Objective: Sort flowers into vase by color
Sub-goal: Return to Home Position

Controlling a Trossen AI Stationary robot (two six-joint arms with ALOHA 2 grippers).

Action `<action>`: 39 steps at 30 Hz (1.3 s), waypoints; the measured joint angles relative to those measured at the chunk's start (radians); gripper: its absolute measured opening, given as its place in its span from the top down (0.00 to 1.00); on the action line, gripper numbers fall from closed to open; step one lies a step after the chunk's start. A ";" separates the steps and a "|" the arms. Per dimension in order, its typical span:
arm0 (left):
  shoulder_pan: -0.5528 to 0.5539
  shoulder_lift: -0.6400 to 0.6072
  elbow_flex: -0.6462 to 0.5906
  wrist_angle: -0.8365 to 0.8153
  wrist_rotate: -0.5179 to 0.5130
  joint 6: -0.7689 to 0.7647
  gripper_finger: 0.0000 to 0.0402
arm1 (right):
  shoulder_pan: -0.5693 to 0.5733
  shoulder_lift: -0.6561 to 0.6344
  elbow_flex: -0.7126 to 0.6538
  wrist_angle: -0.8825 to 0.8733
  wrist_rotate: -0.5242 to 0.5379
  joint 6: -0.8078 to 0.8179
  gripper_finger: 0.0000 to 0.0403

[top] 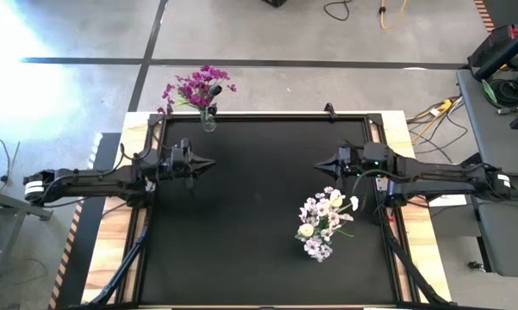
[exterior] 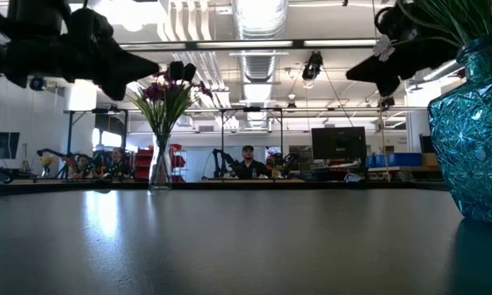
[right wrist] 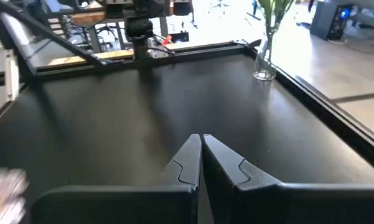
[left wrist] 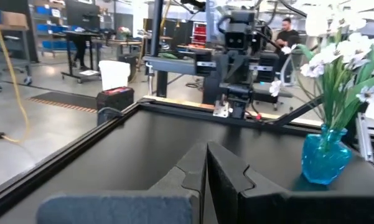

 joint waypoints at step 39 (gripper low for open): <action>-0.003 -0.562 -0.116 -0.619 -0.102 -0.028 1.00 | 0.000 -0.566 -0.367 -0.075 0.003 0.014 0.98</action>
